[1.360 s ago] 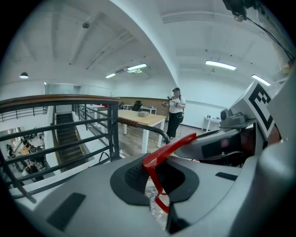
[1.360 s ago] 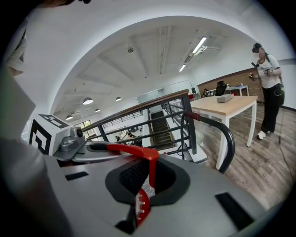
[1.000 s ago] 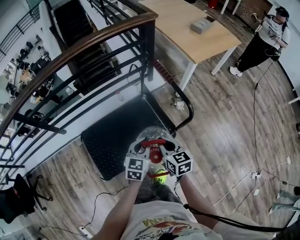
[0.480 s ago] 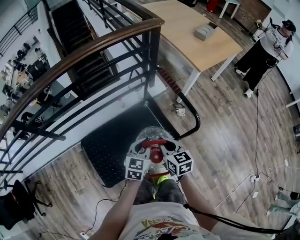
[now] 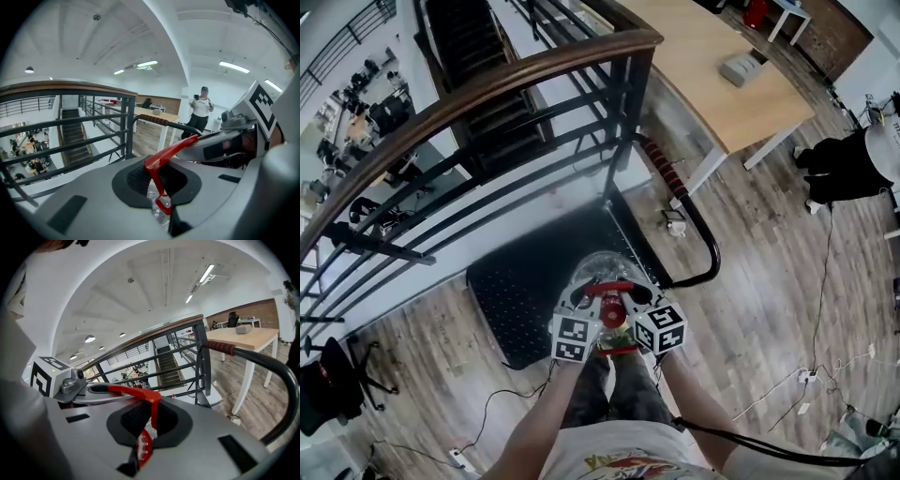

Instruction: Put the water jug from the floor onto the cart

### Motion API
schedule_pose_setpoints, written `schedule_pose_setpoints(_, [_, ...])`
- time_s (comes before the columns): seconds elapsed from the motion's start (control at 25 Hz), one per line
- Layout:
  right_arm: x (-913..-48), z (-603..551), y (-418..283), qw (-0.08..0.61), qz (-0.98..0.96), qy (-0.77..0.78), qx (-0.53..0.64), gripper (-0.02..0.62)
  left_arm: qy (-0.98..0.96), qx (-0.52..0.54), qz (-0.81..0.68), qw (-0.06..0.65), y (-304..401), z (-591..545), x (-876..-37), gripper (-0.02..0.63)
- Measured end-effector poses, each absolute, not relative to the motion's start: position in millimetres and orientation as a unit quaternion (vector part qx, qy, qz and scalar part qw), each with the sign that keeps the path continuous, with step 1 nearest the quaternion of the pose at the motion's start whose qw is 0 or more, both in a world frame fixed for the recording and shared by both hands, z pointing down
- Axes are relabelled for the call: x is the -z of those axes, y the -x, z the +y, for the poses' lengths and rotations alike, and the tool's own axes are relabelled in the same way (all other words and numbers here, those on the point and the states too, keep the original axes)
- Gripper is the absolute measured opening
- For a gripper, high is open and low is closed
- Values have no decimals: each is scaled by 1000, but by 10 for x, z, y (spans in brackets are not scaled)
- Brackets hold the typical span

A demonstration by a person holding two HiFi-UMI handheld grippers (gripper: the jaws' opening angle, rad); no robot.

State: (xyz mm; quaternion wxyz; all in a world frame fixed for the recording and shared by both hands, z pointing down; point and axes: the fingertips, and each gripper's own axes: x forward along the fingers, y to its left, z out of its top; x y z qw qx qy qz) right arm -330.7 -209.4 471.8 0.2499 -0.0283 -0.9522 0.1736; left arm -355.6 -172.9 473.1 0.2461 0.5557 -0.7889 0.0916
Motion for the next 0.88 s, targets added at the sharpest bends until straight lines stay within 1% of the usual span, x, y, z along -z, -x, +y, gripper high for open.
schedule_pose_setpoints(0.48, [-5250, -2091, 3856, 273, -940, 91, -182, 20, -494, -86, -821, 273, 4070, -1694, -5262, 32])
schedule_pose_setpoints(0.88, [-5615, -2226, 4236, 280, -935, 102, -194, 20, -480, -84, -827, 281, 4460, -1829, -5617, 32])
